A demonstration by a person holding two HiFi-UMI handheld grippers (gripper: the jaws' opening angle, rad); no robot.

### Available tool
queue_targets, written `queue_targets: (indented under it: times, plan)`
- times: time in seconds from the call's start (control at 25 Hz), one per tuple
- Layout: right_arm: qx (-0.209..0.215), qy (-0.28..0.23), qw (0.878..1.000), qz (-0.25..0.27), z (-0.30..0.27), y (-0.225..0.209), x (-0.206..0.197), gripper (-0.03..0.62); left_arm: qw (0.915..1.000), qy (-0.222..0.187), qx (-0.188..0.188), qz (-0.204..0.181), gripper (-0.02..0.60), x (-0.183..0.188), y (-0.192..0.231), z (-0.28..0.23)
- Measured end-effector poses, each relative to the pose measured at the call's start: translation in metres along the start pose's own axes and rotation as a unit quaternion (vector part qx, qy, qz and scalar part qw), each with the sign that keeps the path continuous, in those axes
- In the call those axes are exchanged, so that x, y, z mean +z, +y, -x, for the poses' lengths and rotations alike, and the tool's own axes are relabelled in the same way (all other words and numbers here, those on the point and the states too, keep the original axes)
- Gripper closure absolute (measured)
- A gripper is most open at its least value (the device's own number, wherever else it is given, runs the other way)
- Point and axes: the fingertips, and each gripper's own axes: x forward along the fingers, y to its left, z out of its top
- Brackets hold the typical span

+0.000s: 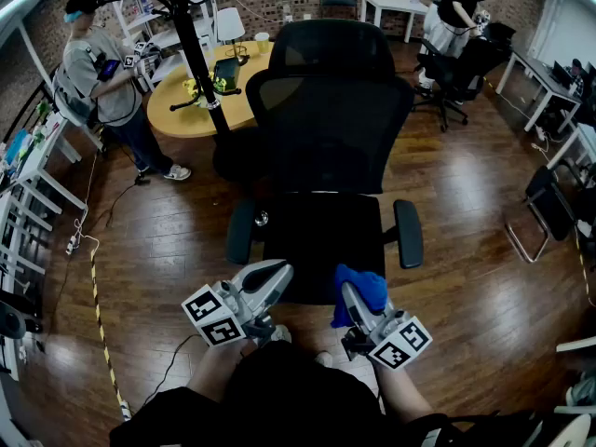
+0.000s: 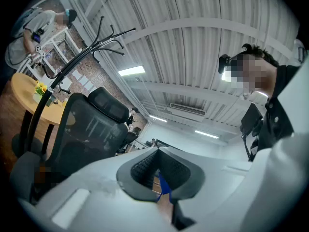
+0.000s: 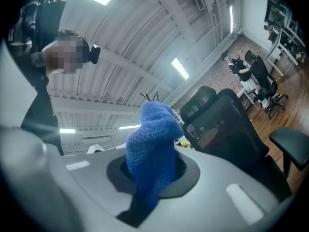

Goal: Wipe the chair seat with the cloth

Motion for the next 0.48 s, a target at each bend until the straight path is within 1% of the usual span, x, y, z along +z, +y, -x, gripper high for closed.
queue_targets:
  times: [0.12,0.2,0.32,0.48]
  plan:
    - [-0.004,0.012,1.0,0.005,-0.02,-0.016,-0.005,0.559,0.9999,0.011,0.004,0.004,0.591,-0.003,0.024,-0.009]
    - [-0.008,0.032,0.999,0.011,-0.037,-0.028,-0.016,0.559,0.9998,0.015,0.006,0.011,0.591,-0.004,0.046,-0.012]
    - [-0.012,0.064,0.998,0.021,-0.069,-0.046,-0.033,0.559,0.9996,0.015,0.003,0.025,0.591,-0.003,0.084,-0.021]
    - [-0.031,0.091,0.995,0.022,-0.119,-0.079,-0.053,0.559,0.9986,0.019,-0.005,0.049,0.591,-0.005,0.144,-0.033]
